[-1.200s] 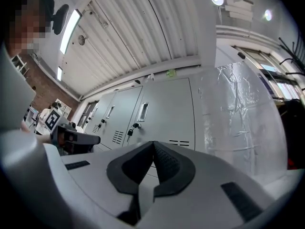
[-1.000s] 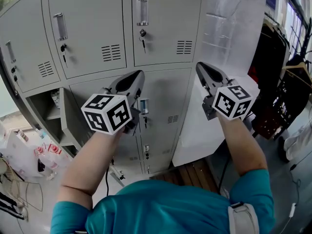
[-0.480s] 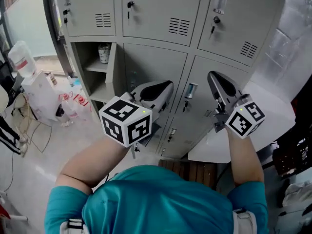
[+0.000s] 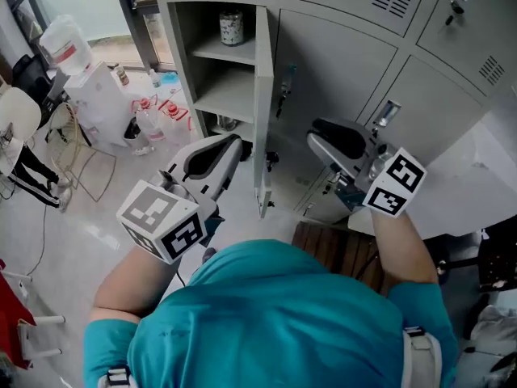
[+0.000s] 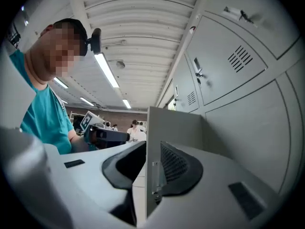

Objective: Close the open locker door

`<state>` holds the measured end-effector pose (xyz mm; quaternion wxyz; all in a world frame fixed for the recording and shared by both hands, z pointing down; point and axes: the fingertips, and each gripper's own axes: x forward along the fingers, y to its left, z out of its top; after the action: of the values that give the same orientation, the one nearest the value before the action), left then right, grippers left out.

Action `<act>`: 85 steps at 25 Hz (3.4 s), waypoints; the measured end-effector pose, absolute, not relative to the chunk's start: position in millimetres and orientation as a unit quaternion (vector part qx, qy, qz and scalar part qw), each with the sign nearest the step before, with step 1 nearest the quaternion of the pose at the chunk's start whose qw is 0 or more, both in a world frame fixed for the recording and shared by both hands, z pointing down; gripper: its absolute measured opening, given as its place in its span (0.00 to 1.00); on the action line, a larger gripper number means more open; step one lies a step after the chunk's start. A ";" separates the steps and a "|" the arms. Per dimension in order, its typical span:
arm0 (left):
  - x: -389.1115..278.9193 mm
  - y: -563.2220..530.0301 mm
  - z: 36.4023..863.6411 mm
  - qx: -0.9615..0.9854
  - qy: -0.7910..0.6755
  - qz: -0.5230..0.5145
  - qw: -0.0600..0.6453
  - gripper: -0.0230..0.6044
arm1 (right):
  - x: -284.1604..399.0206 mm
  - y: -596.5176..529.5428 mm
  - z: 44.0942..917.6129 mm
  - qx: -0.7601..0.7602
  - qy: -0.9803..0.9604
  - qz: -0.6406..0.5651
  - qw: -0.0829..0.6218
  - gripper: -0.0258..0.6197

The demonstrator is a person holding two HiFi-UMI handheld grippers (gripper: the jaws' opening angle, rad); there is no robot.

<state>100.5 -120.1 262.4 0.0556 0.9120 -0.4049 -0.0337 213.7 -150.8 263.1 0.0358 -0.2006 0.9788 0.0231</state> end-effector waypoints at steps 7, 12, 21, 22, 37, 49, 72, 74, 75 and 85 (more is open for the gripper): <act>8.3 -144.7 295.7 0.924 -0.373 -0.037 0.073 0.04 | 153.9 -160.9 306.8 -0.211 0.976 0.045 -0.017 0.22; -19.0 -160.8 304.6 0.935 -0.344 -0.036 0.075 0.04 | 136.3 -165.5 310.4 -0.222 0.974 0.039 -0.013 0.21; -35.9 -180.1 311.6 0.941 -0.326 -0.047 0.083 0.04 | 112.6 -170.3 312.1 -0.230 0.972 0.038 -0.028 0.18; -38.5 -182.5 312.4 0.940 -0.327 -0.049 0.085 0.04 | 108.2 -170.5 312.0 -0.230 0.972 0.039 -0.028 0.18; -87.7 -209.1 317.3 0.936 -0.335 -0.051 0.098 0.04 | 41.9 -183.4 312.0 -0.300 0.951 0.064 -0.024 0.18; -153.3 -230.7 322.1 0.936 -0.332 -0.051 0.103 0.04 | -18.2 -214.8 311.8 -0.355 0.931 0.074 -0.037 0.19; -258.0 -253.4 341.7 0.922 -0.361 -0.064 0.125 0.04 | -88.4 -303.9 310.3 -0.419 0.900 0.095 -0.070 0.10; -264.4 -254.0 343.8 0.920 -0.365 -0.065 0.127 0.04 | -92.7 -310.7 310.9 -0.422 0.899 0.096 -0.072 0.10; -267.0 -254.2 344.8 0.919 -0.367 -0.066 0.128 0.04 | -94.6 -314.1 311.2 -0.423 0.898 0.096 -0.073 0.10; -278.9 -253.9 351.2 0.914 -0.377 -0.068 0.136 0.04 | -106.7 -350.4 310.0 -0.435 0.891 0.103 -0.083 0.09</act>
<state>-278.9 -253.9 351.2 0.1362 0.9138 -0.3766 -0.0682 -106.7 -350.4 310.0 -0.0832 -0.4348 0.8908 0.1027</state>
